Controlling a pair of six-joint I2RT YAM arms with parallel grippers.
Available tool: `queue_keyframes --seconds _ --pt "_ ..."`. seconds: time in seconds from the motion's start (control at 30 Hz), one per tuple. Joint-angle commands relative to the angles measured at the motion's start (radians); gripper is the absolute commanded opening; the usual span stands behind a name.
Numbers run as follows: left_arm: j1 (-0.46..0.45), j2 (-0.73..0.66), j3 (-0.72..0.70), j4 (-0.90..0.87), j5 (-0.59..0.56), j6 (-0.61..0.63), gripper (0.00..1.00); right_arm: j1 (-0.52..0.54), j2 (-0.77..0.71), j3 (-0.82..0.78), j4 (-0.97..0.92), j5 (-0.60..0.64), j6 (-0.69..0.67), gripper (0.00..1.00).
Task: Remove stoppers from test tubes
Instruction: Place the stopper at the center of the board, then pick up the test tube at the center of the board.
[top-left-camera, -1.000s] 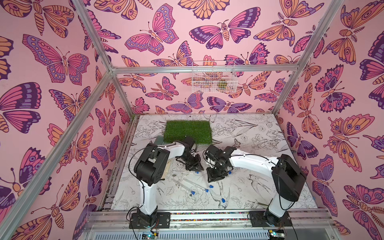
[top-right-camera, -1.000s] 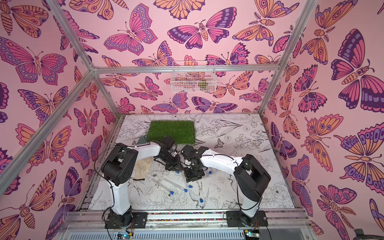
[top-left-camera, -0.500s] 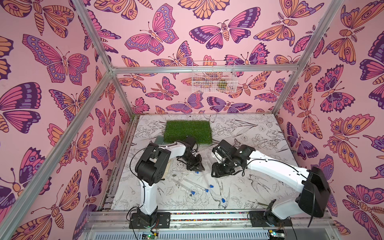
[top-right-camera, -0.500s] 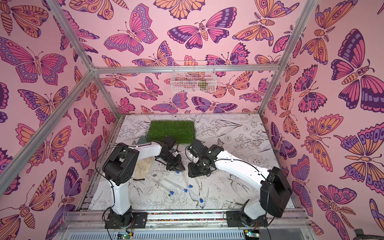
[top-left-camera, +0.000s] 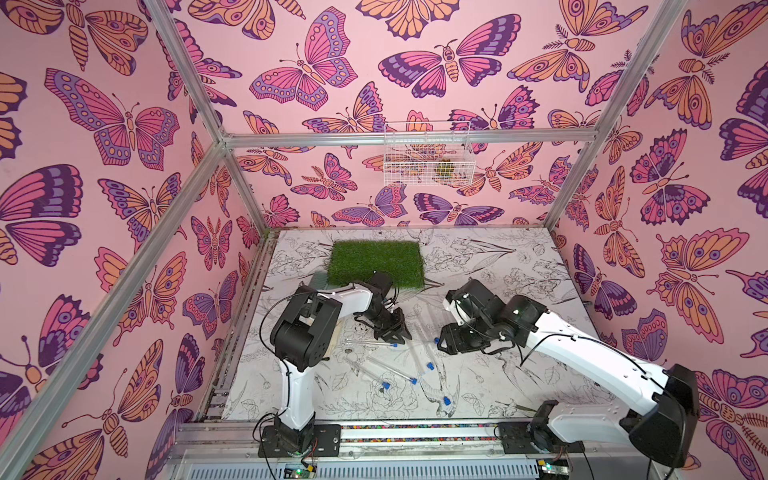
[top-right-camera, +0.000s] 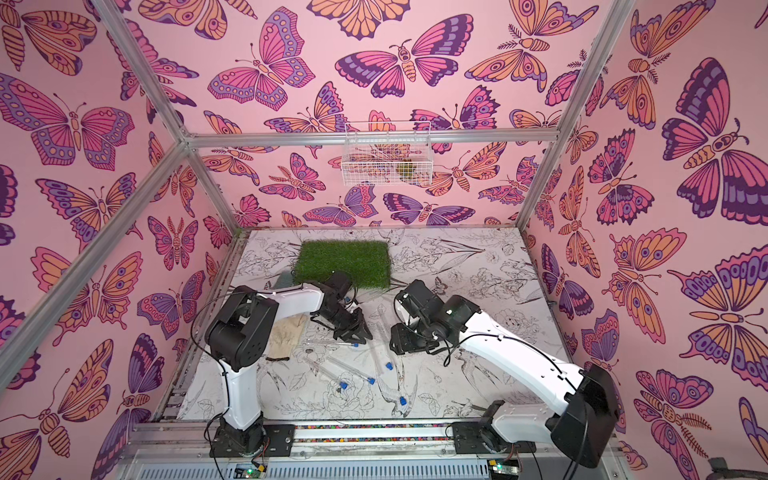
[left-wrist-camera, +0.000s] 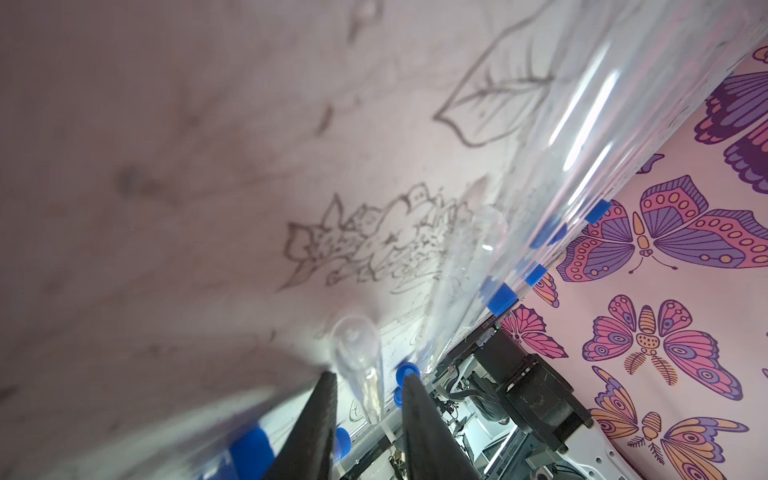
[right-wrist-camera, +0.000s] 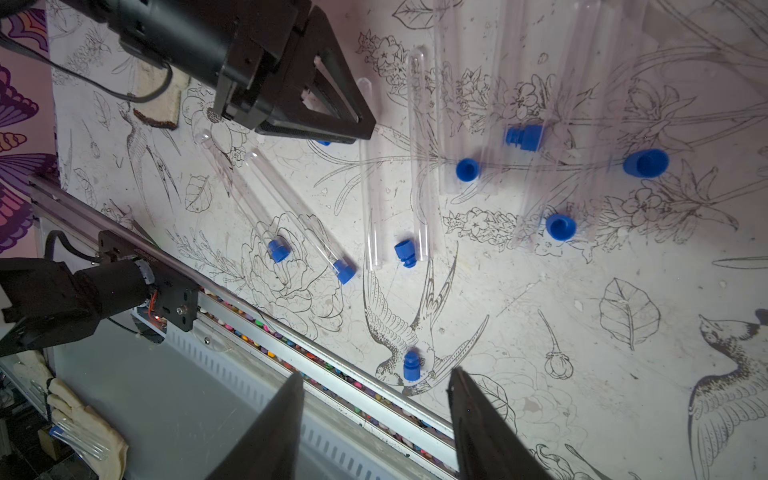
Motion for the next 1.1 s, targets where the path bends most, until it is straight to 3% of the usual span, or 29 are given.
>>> queue_keyframes --seconds 0.0,0.6,0.87,1.07 --pt "-0.007 0.005 -0.004 -0.028 -0.027 0.000 0.32 -0.012 -0.025 -0.026 -0.021 0.025 0.015 0.59" --pt "-0.005 -0.116 0.014 -0.038 -0.020 -0.035 0.36 -0.052 0.008 -0.120 0.086 -0.028 -0.053 0.62" --pt "0.011 -0.240 0.005 -0.058 -0.045 -0.038 0.39 -0.056 0.097 -0.050 0.078 -0.061 -0.169 0.64" --pt "0.065 -0.399 -0.080 -0.065 -0.078 -0.039 0.40 -0.055 0.156 0.003 0.091 -0.119 -0.236 0.65"
